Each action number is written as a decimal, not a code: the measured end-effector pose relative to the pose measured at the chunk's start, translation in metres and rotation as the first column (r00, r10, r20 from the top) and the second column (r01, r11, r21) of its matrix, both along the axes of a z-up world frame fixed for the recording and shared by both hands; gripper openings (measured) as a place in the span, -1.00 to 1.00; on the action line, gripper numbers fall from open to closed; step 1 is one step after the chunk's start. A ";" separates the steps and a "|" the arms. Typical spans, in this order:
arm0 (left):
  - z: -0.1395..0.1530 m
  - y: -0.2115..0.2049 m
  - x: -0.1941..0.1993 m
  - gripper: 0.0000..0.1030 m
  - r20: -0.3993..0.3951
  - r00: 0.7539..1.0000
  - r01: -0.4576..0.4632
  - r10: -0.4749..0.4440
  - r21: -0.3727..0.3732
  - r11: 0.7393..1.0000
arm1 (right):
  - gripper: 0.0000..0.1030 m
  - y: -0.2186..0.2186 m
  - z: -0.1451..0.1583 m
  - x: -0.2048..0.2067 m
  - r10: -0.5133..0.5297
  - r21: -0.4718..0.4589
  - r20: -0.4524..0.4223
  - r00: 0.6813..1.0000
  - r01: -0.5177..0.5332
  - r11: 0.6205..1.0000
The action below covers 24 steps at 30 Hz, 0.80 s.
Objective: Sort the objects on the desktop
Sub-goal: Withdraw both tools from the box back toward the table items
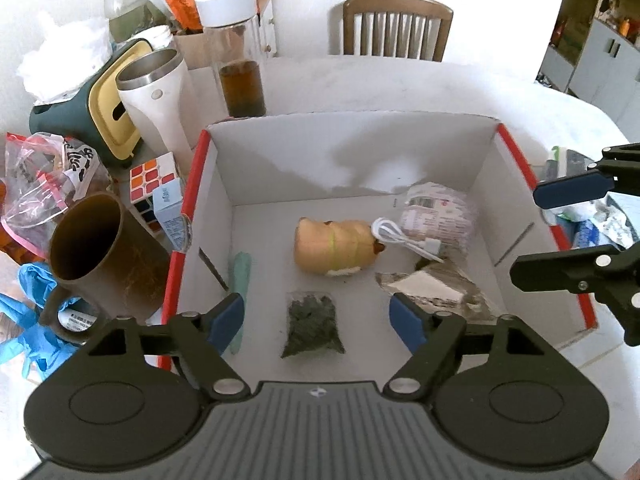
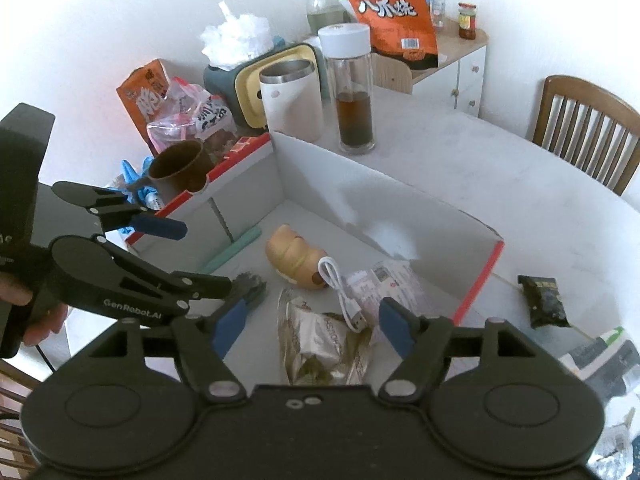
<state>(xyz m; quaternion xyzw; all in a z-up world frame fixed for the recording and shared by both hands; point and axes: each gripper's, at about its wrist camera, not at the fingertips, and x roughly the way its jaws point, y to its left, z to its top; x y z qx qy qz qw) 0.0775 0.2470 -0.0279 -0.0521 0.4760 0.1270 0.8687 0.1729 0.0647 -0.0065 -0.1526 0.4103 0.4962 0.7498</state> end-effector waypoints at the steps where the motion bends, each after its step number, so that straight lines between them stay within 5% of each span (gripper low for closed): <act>1: 0.001 -0.002 -0.002 0.65 0.005 1.000 0.001 -0.001 0.000 1.000 | 0.46 -0.005 0.002 -0.003 -0.002 0.009 0.003 1.000 0.002 1.000; 6: 0.005 -0.014 -0.013 0.79 0.027 1.000 0.008 -0.008 0.014 1.000 | 0.53 -0.027 0.009 -0.015 -0.021 0.047 0.005 1.000 0.021 0.999; 8: 0.007 -0.018 -0.019 1.00 0.039 0.999 0.008 -0.009 0.018 1.000 | 0.54 -0.037 0.013 -0.020 -0.033 0.059 0.008 0.999 0.032 0.998; 24: 0.026 -0.048 -0.056 1.00 0.130 0.991 0.026 -0.026 0.001 1.000 | 0.57 -0.150 0.037 -0.061 -0.210 0.139 0.036 0.977 0.203 0.969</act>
